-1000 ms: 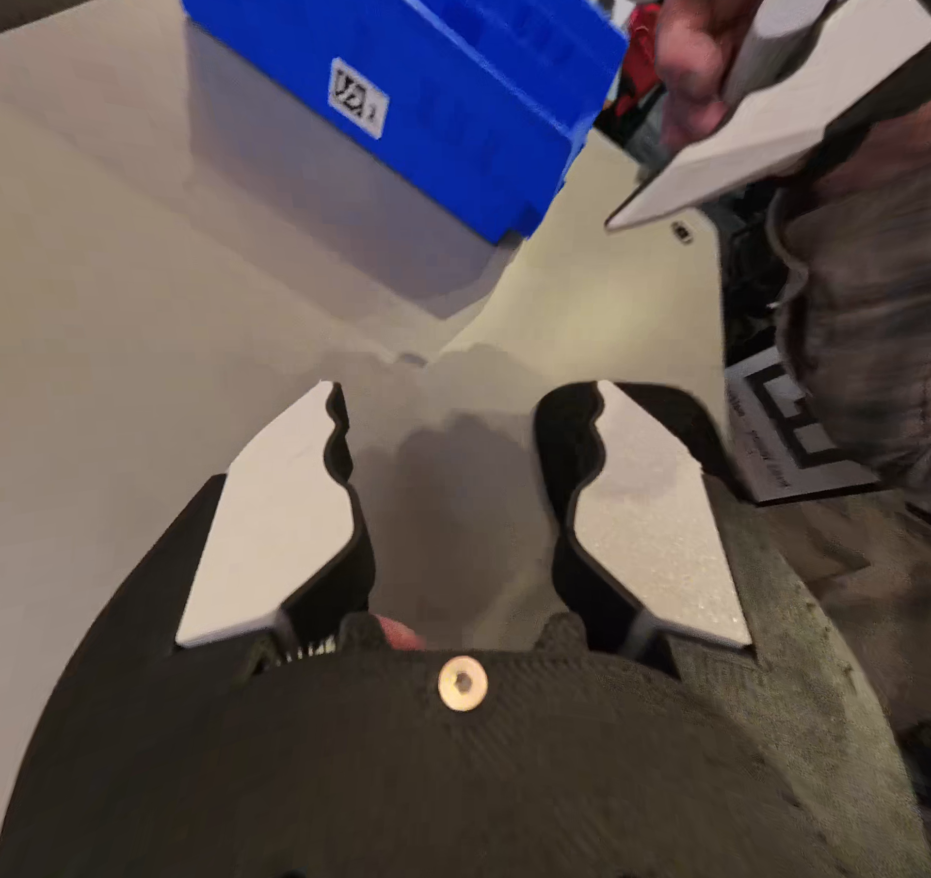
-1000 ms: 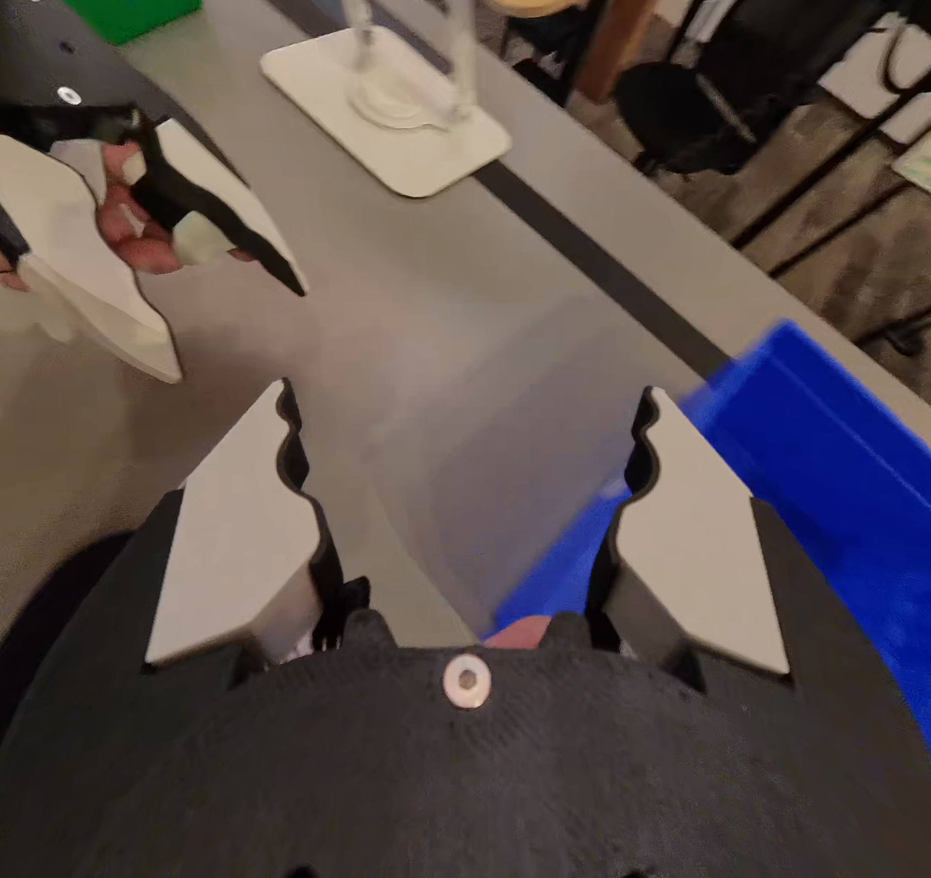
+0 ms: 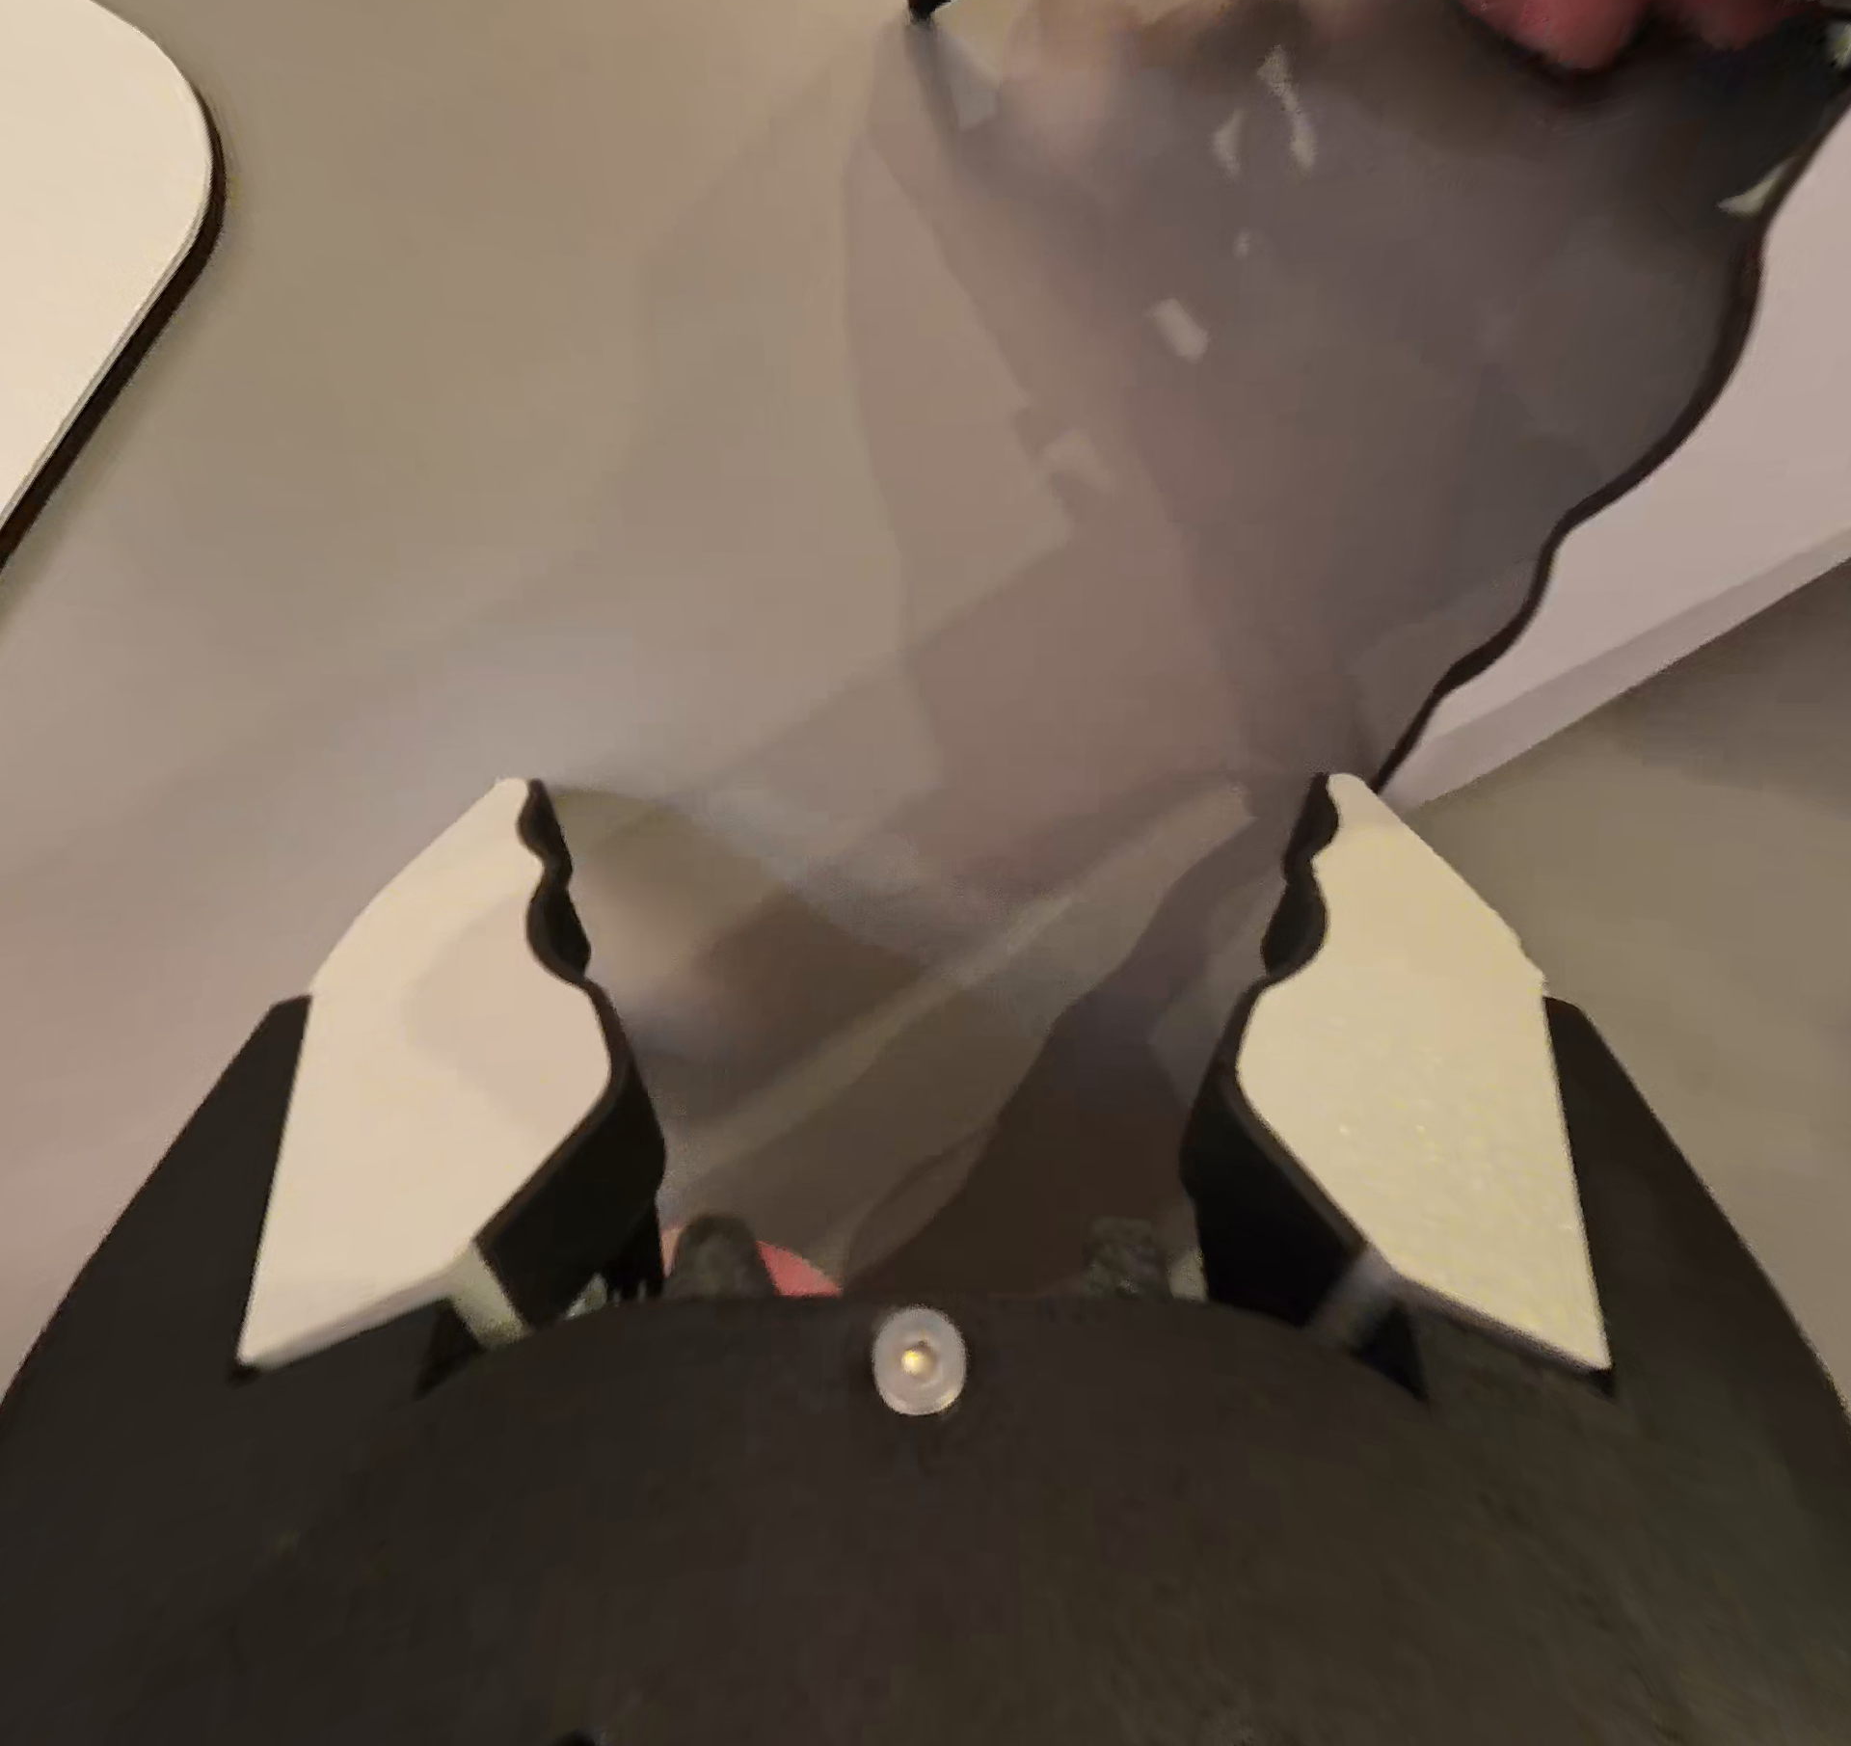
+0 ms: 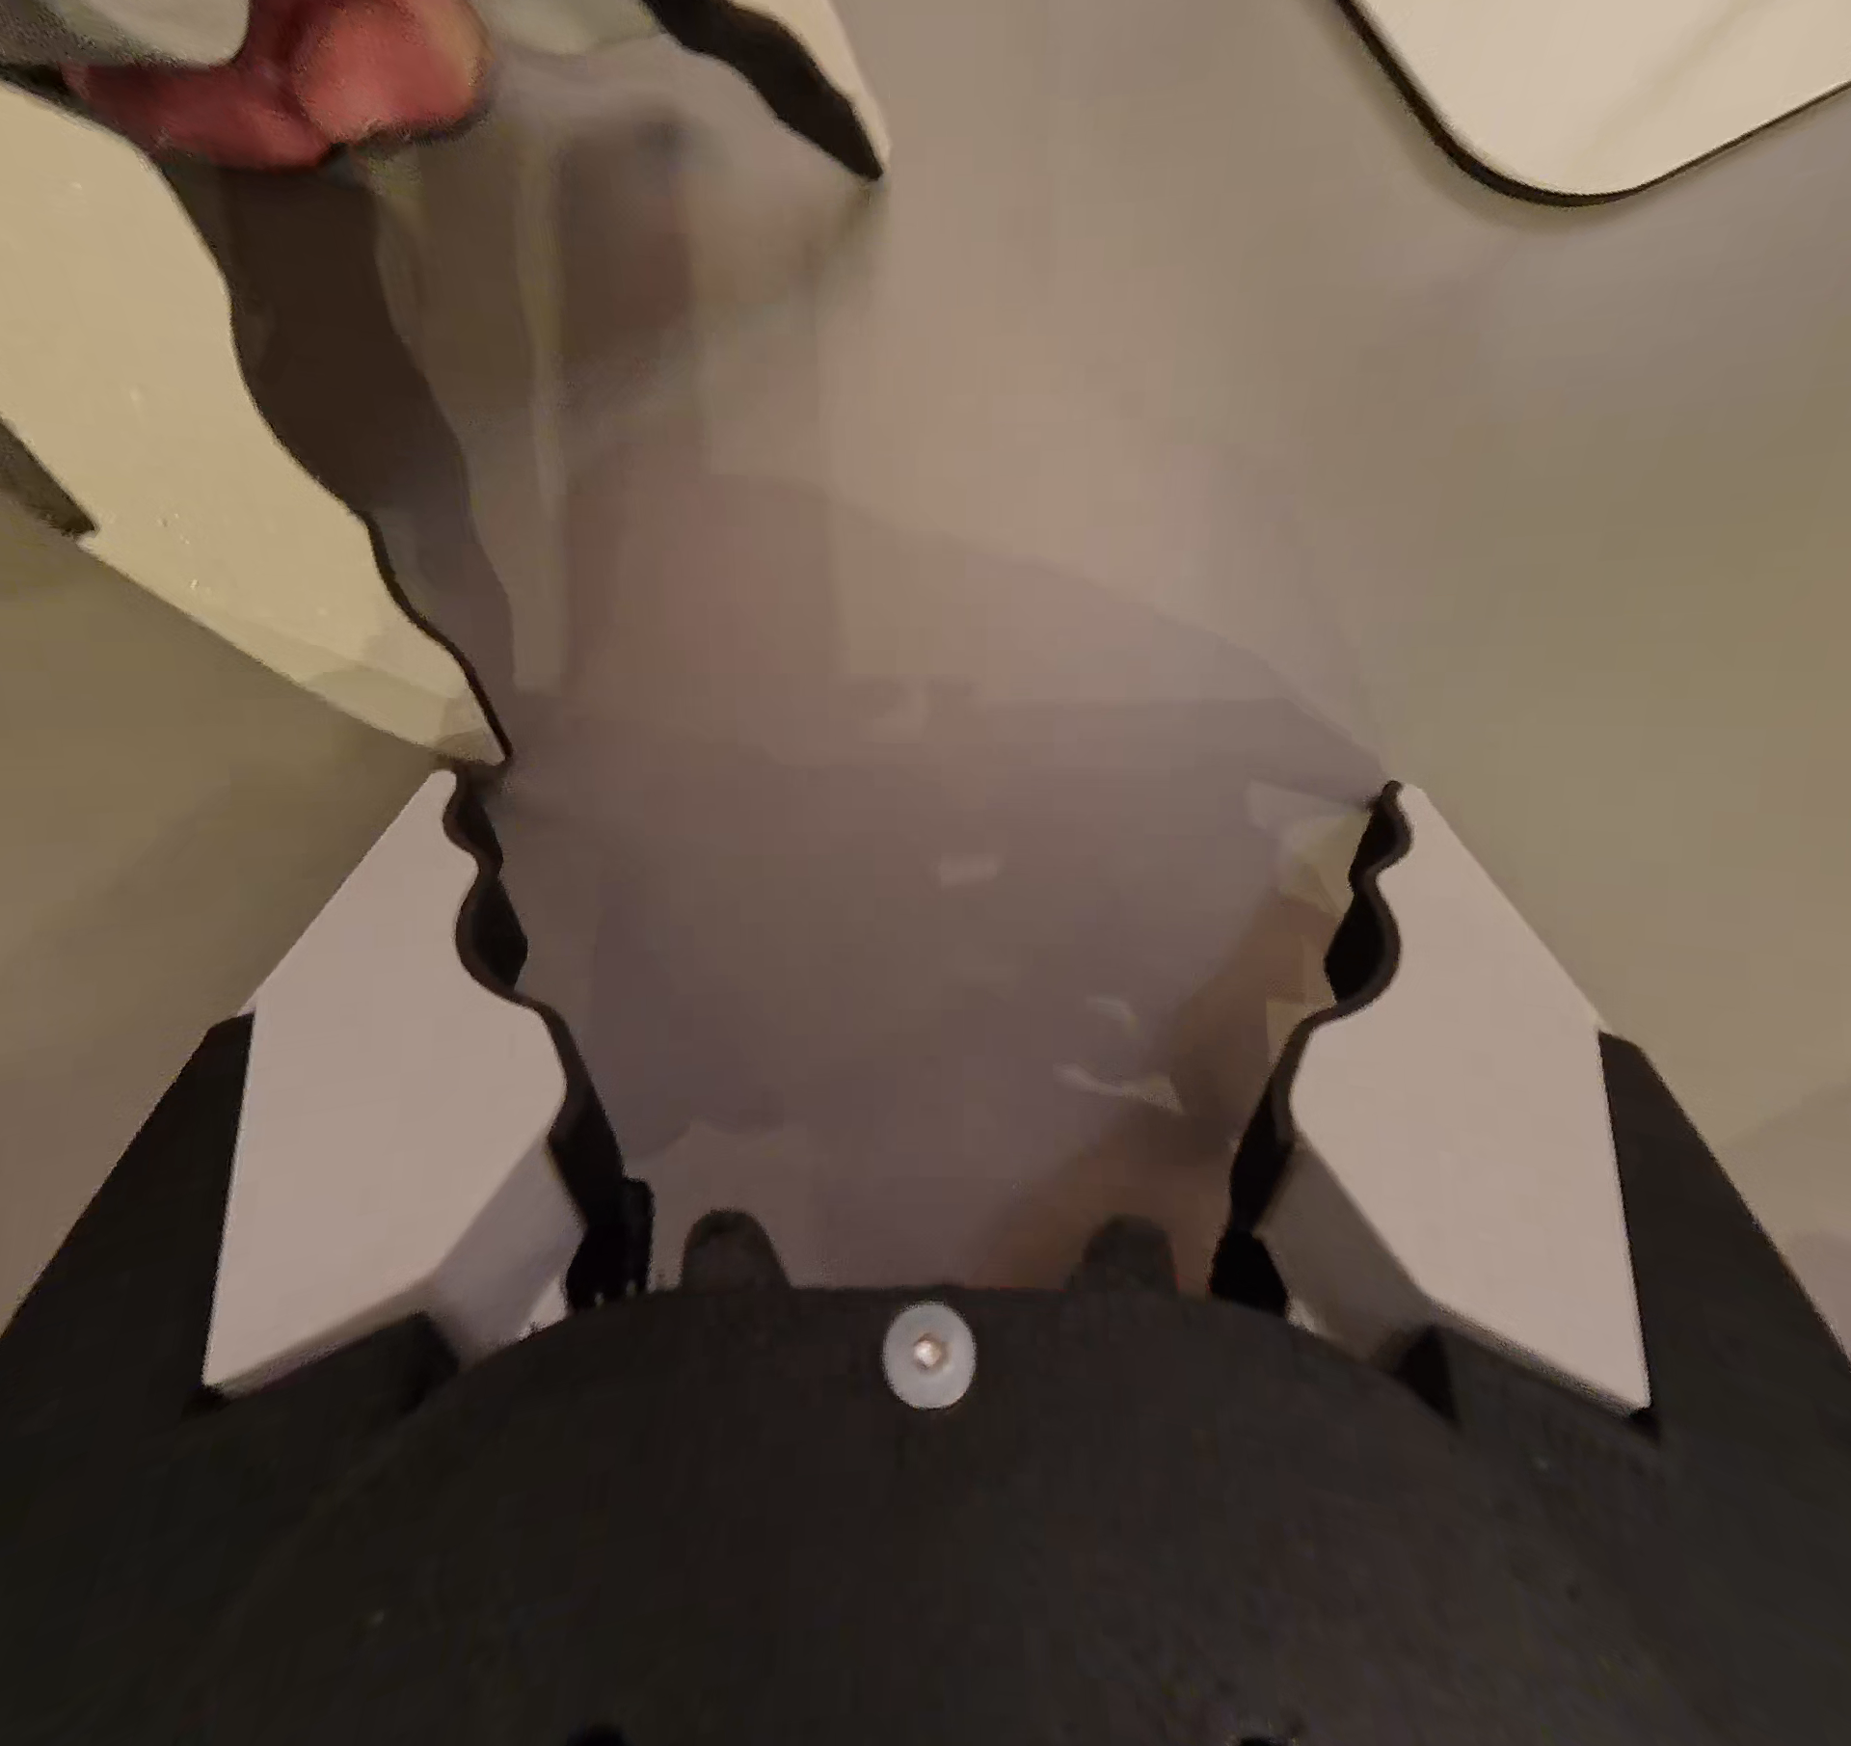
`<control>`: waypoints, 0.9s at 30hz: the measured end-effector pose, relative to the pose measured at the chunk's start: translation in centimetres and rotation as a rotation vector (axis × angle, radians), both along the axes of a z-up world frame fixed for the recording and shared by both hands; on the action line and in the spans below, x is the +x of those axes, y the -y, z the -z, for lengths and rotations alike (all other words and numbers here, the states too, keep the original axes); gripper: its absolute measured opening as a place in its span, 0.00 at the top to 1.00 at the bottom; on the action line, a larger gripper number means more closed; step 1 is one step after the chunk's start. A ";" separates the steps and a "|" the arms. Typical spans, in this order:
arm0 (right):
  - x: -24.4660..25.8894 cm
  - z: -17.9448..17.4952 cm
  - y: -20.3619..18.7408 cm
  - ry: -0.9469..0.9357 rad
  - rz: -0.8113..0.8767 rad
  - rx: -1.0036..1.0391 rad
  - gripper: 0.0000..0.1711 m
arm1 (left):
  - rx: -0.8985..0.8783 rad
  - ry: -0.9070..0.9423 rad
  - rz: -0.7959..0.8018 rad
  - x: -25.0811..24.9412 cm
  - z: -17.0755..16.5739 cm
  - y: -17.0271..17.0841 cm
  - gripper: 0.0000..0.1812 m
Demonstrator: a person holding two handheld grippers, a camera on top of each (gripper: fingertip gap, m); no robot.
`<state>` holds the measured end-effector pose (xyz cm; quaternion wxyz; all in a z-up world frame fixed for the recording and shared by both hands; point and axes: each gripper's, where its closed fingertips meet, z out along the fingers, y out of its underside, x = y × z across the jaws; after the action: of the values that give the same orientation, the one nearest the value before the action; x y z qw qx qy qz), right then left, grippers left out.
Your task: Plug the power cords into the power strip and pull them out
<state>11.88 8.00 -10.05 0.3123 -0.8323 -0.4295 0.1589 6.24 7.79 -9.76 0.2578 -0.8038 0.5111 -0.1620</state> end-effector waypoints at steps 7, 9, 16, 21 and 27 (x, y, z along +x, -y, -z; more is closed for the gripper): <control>-0.6 -0.8 0.4 -0.018 0.040 0.081 0.11 | 0.005 0.018 -0.020 -0.6 -0.3 0.4 0.36; -1.1 -0.9 -0.2 -0.026 0.064 0.090 0.10 | 0.007 0.027 -0.041 -0.9 -0.4 0.1 0.39; -1.9 -0.2 -0.5 -0.019 0.036 0.016 0.07 | -0.016 -0.032 -0.048 -2.3 0.3 -1.2 0.20; -2.1 -0.4 -0.7 -0.014 0.064 0.040 0.07 | -0.001 -0.022 -0.113 -2.9 0.2 -1.3 0.20; -4.4 -3.0 0.2 -0.066 -0.016 0.096 0.07 | -0.024 -0.035 -0.160 -3.3 0.3 -2.1 0.20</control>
<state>7.47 7.79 -7.05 0.3645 -0.8071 -0.4328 0.1683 2.97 9.89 -10.09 0.2514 -0.8478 0.4475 -0.1330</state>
